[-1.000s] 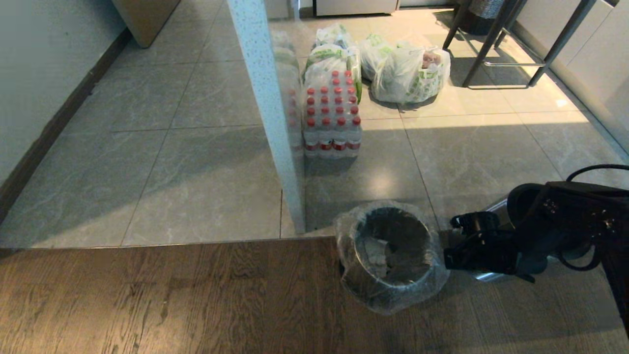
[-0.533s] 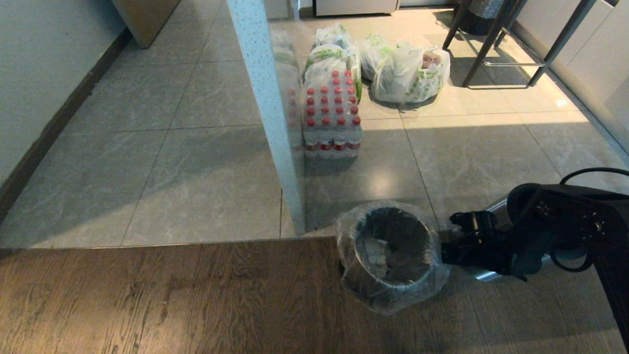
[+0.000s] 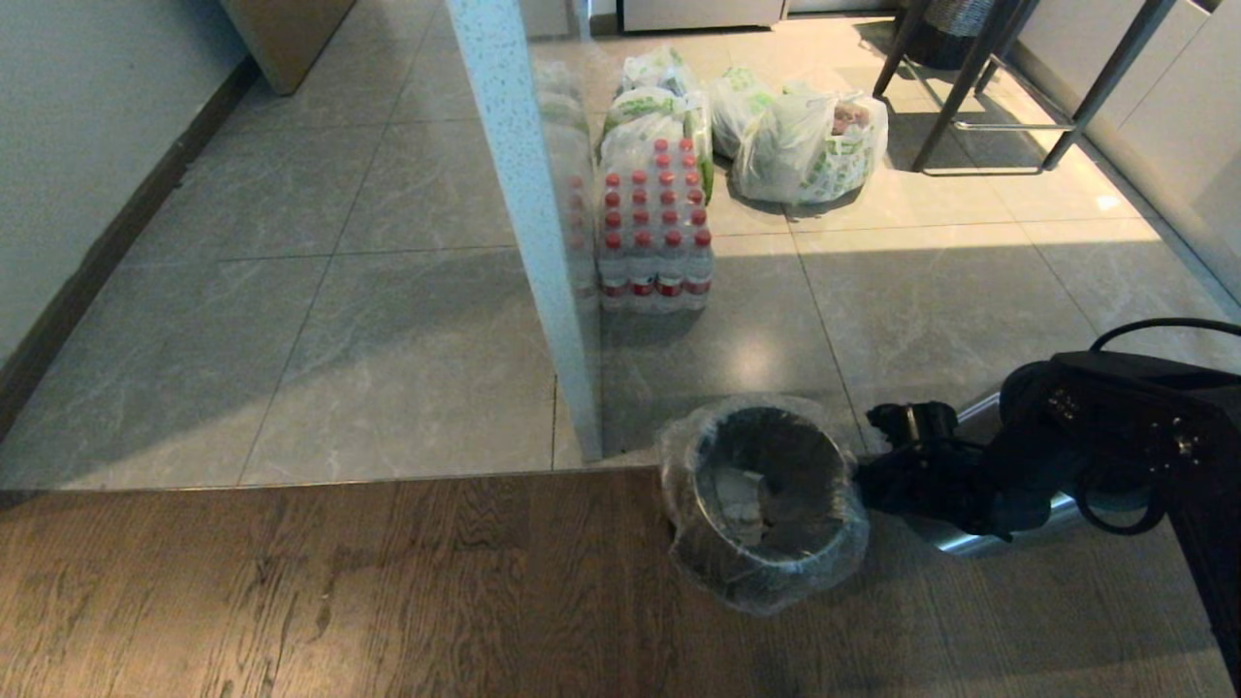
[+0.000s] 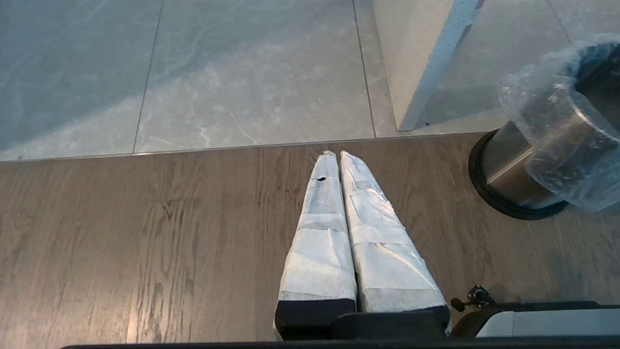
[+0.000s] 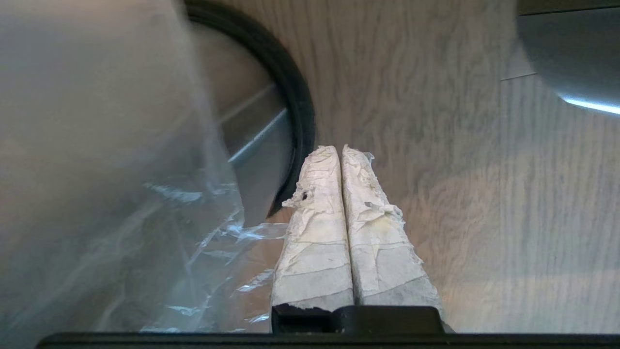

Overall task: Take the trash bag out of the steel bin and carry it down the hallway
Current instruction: Pick up the trash bag

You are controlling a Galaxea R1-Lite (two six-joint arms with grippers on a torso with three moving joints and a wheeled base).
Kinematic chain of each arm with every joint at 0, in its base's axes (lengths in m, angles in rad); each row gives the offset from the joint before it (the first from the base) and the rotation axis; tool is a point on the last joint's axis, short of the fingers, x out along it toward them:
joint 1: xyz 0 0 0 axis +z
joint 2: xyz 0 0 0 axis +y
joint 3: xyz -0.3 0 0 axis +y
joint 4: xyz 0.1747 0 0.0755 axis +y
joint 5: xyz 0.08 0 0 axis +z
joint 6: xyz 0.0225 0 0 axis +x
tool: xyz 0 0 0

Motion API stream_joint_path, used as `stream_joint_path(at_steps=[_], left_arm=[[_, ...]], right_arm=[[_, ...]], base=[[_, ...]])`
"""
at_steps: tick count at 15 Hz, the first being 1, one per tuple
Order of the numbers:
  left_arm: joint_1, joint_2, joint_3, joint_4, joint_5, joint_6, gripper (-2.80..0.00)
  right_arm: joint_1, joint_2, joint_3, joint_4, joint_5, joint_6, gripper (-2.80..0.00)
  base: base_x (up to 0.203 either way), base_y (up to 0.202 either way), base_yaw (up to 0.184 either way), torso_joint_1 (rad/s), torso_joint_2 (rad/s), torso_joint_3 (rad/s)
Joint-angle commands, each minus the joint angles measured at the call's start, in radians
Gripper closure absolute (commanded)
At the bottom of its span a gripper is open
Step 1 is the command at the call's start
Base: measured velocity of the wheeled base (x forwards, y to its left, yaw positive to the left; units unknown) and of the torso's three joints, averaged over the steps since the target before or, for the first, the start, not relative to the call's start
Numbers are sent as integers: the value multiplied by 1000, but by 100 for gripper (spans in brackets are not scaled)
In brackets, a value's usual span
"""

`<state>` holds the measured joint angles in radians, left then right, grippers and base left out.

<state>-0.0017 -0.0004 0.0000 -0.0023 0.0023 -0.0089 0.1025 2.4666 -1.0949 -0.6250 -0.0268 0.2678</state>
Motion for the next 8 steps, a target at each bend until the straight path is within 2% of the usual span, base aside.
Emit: stream_joint_path(at_steps=[1, 8], left_arm=[[0, 0, 0, -1, 1, 0, 0], [0, 0, 1, -1, 1, 0, 0]], right_arm=[[16, -28, 7, 0, 2, 16, 0], [16, -112, 55, 36, 2, 25, 0]], base=[[0, 0, 0, 0, 0, 0], [0, 0, 0, 0, 0, 0]])
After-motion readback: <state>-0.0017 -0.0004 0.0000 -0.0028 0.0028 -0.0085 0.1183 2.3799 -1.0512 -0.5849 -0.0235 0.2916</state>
